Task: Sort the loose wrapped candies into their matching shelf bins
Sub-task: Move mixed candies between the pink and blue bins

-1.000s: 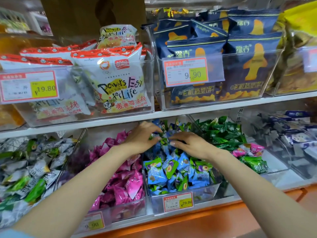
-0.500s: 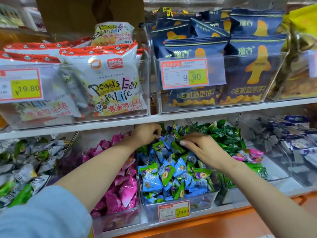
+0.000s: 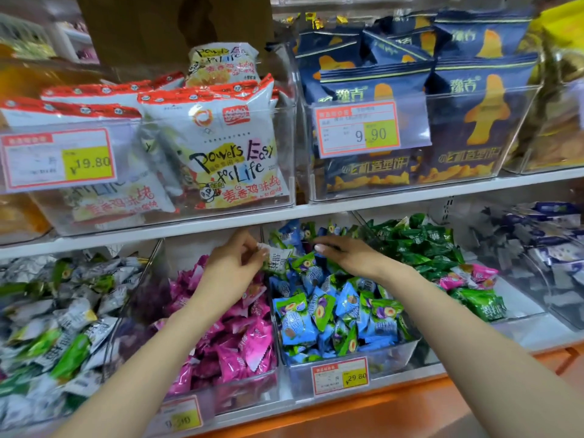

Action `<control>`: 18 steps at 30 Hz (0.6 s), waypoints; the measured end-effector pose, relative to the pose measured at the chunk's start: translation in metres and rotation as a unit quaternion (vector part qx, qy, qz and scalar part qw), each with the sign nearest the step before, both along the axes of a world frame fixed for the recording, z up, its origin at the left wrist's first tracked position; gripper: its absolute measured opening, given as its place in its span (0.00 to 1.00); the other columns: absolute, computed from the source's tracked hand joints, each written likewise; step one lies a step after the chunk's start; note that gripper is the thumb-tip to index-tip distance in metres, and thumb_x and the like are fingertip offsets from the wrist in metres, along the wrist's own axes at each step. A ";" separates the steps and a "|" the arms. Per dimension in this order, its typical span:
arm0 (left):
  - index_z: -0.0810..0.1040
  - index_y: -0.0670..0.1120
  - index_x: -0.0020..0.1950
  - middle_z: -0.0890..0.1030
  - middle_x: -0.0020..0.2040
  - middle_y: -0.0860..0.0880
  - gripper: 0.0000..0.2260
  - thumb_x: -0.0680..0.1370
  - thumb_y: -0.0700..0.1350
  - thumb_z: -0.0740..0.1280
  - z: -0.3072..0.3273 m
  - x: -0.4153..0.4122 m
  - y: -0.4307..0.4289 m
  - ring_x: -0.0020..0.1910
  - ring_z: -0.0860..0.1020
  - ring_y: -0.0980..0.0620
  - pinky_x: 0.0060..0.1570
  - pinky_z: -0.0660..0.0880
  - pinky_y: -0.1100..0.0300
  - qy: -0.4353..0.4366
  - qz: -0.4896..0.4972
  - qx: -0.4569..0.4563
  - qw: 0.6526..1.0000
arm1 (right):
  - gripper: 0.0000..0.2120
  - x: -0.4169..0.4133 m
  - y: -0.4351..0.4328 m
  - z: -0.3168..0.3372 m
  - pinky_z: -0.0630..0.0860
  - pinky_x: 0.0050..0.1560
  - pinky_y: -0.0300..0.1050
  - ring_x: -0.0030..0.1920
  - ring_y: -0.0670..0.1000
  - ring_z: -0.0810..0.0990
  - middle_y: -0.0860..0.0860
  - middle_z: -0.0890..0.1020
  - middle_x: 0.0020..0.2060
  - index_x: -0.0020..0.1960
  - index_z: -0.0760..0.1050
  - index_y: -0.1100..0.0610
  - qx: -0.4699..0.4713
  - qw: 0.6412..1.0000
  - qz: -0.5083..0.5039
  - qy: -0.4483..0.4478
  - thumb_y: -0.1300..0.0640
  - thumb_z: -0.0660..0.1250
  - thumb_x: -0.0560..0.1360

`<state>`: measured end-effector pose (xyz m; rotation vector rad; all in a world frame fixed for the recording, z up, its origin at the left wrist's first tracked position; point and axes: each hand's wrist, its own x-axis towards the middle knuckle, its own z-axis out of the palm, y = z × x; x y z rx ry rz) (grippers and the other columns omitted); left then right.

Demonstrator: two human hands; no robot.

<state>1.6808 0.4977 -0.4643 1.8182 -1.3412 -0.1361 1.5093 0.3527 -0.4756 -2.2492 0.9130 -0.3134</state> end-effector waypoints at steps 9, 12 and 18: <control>0.70 0.51 0.41 0.77 0.38 0.55 0.08 0.77 0.41 0.67 -0.003 0.006 0.007 0.30 0.78 0.57 0.41 0.78 0.56 0.106 -0.008 -0.048 0.993 | 0.23 -0.008 0.016 0.010 0.63 0.64 0.39 0.69 0.50 0.68 0.48 0.70 0.69 0.68 0.71 0.50 -0.045 0.986 0.046 0.151 0.41 0.56 0.78; 0.70 0.54 0.40 0.78 0.38 0.54 0.11 0.76 0.40 0.67 -0.004 0.006 0.000 0.36 0.79 0.51 0.46 0.79 0.48 0.137 -0.008 -0.056 0.989 | 0.22 -0.012 0.023 0.011 0.64 0.64 0.39 0.69 0.50 0.68 0.50 0.70 0.69 0.68 0.71 0.52 -0.054 0.987 0.043 0.145 0.43 0.56 0.79; 0.71 0.46 0.49 0.80 0.45 0.47 0.04 0.77 0.44 0.65 -0.006 0.000 -0.010 0.40 0.80 0.47 0.43 0.76 0.56 0.125 0.012 -0.029 0.992 | 0.08 -0.003 0.005 0.003 0.73 0.56 0.43 0.56 0.51 0.78 0.51 0.82 0.54 0.55 0.80 0.52 -0.075 0.992 -0.089 -0.045 0.55 0.63 0.78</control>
